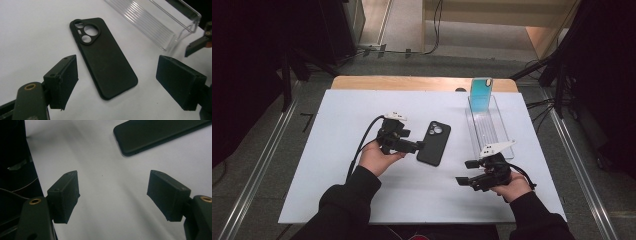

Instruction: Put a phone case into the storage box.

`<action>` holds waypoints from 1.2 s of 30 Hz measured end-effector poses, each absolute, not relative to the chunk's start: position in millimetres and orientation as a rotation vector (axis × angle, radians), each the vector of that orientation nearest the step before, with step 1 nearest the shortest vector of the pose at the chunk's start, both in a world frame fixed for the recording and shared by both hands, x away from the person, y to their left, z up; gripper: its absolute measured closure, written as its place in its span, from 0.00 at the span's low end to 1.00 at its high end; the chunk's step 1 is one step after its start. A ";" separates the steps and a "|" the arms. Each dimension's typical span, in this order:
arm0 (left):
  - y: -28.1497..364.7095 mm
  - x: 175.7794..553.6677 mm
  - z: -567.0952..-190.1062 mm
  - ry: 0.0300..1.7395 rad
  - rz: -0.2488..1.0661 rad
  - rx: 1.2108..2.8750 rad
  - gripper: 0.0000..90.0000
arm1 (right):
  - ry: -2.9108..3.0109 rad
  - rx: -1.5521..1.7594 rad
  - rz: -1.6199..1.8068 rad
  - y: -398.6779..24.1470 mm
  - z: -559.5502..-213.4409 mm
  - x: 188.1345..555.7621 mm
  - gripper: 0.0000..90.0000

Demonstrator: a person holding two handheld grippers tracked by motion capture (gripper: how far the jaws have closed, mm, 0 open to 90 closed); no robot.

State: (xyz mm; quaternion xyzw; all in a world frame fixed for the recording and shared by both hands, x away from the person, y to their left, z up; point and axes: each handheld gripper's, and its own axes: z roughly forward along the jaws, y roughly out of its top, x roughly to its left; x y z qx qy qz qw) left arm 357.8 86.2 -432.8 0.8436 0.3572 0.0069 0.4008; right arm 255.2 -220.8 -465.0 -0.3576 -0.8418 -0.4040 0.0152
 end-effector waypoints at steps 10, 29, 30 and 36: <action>67.5 371.3 -442.4 0.968 0.041 2.139 0.20 | -2.623 -1.105 -1.251 -221.0 -465.6 255.7 0.26; 20.1 385.3 -448.2 1.010 0.165 2.171 0.20 | -2.627 -1.104 -1.243 -220.1 -466.0 256.3 0.26; 17.4 385.6 -448.6 1.018 0.168 2.165 0.20 | -2.627 -1.104 -1.244 -220.0 -466.1 256.2 0.26; 13.2 387.4 -452.3 0.996 0.137 2.100 0.00 | -2.633 -1.101 -1.240 -220.2 -466.1 256.0 0.26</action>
